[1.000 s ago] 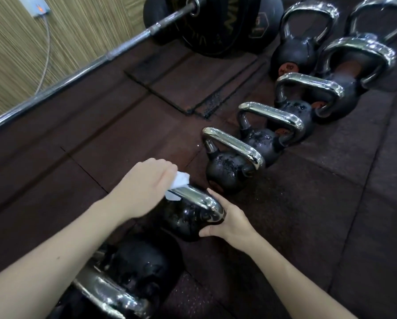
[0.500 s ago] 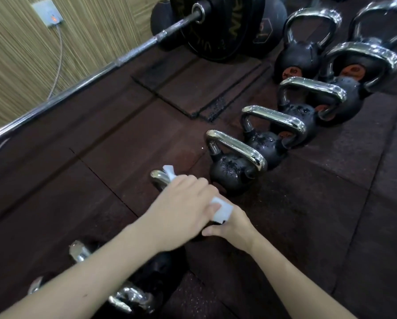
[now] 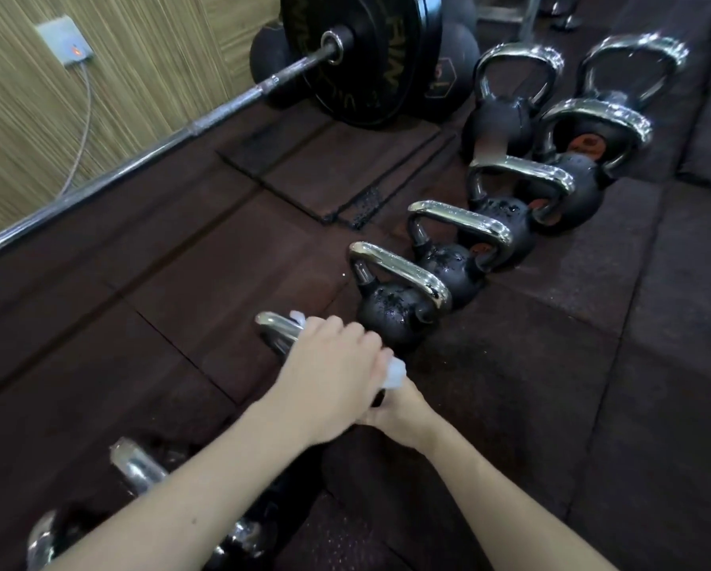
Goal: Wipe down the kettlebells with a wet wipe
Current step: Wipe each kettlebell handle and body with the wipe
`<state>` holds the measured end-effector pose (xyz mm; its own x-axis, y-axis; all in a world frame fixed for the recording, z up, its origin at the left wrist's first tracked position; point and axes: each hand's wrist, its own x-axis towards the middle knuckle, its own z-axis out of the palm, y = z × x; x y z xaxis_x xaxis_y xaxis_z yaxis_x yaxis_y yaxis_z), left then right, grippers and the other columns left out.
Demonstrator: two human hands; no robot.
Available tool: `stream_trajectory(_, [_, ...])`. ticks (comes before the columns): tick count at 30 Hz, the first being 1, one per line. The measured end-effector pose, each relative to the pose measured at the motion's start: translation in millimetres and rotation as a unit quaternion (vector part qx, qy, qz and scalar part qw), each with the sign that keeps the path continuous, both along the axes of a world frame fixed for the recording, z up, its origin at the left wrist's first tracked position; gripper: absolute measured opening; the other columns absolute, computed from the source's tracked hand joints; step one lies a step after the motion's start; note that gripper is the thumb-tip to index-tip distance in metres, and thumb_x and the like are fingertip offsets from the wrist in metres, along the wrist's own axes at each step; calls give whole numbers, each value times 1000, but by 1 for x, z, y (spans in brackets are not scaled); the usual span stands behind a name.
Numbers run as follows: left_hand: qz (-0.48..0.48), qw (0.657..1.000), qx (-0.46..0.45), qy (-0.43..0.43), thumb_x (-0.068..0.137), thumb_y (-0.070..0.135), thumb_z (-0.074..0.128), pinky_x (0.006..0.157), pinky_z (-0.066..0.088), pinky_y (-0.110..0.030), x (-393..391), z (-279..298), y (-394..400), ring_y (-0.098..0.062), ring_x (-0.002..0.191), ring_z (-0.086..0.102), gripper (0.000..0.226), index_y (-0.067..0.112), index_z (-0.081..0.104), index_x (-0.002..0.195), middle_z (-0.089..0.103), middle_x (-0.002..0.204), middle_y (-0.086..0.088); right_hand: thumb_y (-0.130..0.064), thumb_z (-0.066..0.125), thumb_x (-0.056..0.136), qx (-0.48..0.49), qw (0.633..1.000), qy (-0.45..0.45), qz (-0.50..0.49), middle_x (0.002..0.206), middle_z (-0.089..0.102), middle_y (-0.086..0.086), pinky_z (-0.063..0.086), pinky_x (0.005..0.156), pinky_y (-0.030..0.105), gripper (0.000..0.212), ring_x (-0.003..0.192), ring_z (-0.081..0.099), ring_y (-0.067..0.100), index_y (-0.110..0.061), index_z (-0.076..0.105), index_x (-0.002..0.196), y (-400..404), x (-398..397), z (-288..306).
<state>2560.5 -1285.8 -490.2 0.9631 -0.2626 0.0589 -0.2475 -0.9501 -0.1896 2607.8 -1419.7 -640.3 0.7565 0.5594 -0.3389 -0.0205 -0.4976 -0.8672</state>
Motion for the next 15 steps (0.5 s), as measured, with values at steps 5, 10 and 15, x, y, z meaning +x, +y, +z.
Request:
stream_trajectory(5, [20,995,-98,7,107,45,30,83,43,-42,-6,-3,33,-23,82,52,40,23,58,89,53,82,4,-22,94,71,11,1000,-2,-22,124,66,-21,49,107,29,87,114,60,-9,-31,55,148,5,-3,8])
stream_trajectory(10, [53,987,-150,31,106,56,27,114,33,-40,-17,-1,76,-16,115,53,44,29,59,118,57,111,14,-18,98,69,7,998,58,-37,146,61,-10,42,122,33,118,137,57,11,-42,29,162,8,-2,12])
stream_trajectory(15, [-8,983,-179,47,111,46,28,118,26,-31,-18,3,64,-6,123,52,45,29,61,137,59,126,20,-24,95,73,19,998,62,-25,148,57,-14,40,120,26,115,138,53,6,-48,26,161,4,-3,7])
